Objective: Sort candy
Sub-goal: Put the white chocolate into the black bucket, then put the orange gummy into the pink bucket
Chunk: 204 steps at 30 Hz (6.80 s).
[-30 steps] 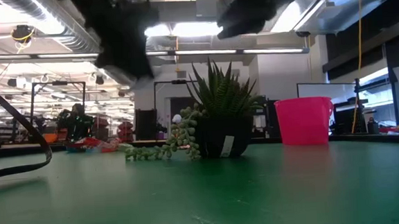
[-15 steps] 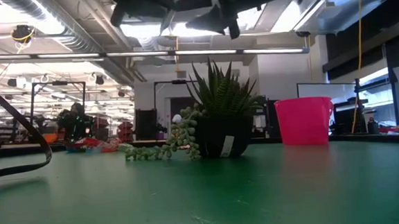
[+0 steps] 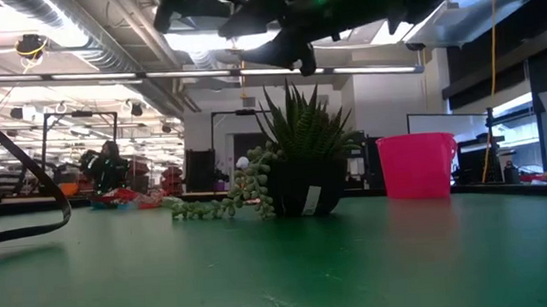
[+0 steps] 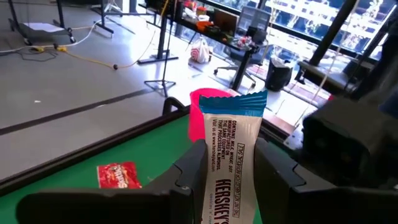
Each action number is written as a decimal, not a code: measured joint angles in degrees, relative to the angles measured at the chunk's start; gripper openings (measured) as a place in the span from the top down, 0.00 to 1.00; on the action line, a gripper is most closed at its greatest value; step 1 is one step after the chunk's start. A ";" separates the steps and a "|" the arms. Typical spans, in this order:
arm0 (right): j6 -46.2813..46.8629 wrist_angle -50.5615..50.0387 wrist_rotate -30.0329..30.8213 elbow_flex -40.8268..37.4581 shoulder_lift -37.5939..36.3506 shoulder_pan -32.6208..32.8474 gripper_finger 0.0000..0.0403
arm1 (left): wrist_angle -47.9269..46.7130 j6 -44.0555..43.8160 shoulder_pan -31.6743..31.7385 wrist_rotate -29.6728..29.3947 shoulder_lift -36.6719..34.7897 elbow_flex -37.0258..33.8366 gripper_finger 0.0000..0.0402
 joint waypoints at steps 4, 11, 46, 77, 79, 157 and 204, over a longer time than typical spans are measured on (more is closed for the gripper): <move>-0.30 0.82 2.39 0.02 -0.05 0.00 0.32 | 0.54 -0.04 -0.71 0.18 1.31 0.00 0.79; -1.23 2.66 2.41 0.01 -0.07 0.00 0.32 | 0.74 -0.98 -0.70 -0.01 2.35 0.00 0.79; -3.43 0.96 0.68 0.00 -0.15 -0.02 0.92 | 0.33 2.85 -0.68 0.88 2.56 0.00 0.72; -1.43 -34.91 -45.04 0.04 -22.50 1.64 0.93 | -9.12 7.78 -12.77 -7.20 -12.47 0.00 0.46; 0.19 -39.04 -45.39 0.04 -24.66 3.77 0.93 | -10.48 6.40 -13.01 -7.48 -12.10 0.00 0.46; -9.14 -75.60 -2.48 18.73 -15.16 -1.54 0.59 | -51.78 -2.91 26.63 20.60 0.94 2.95 0.46; -8.13 -43.05 -10.77 -0.57 -17.11 -4.94 0.59 | -38.28 -1.90 36.62 29.65 18.15 -10.80 0.81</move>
